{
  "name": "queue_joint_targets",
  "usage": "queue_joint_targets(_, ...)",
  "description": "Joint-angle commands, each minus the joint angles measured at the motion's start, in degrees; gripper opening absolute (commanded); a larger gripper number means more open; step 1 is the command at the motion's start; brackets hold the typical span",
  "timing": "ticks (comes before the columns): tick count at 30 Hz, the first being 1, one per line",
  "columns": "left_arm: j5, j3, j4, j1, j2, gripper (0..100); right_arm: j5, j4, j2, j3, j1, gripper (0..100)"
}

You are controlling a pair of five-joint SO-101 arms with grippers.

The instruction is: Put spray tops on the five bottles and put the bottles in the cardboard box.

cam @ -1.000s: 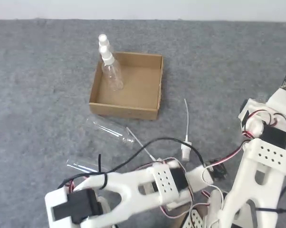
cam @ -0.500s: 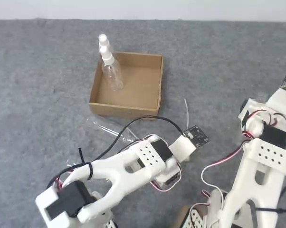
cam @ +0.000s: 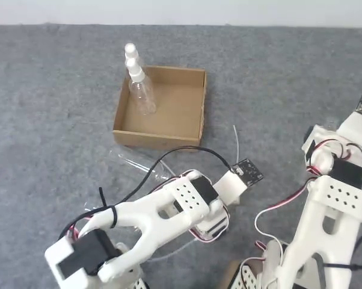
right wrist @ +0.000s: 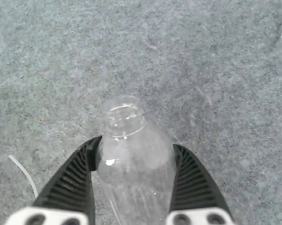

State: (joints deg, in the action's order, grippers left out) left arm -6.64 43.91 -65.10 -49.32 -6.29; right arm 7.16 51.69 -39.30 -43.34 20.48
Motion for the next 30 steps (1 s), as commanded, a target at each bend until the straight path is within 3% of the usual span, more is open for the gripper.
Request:
queue_joint_targets(1,0.44,-0.92,1.23,-0.09,-3.43,20,-1.49,-1.01,-2.42,0.35,0.57,0.9)
queue_joint_targets(11,3.43,0.13,3.08,-0.26,-3.34,20,-2.46,-1.36,-2.33,-0.35,0.31,0.9)
queue_joint_targets(19,3.25,2.77,3.69,-6.95,-3.34,20,-2.46,-1.36,-2.33,-0.44,0.31,0.9)
queue_joint_targets(30,3.60,2.42,4.57,-6.95,-3.78,4,-2.55,-1.36,-2.33,-0.53,0.31,0.9)
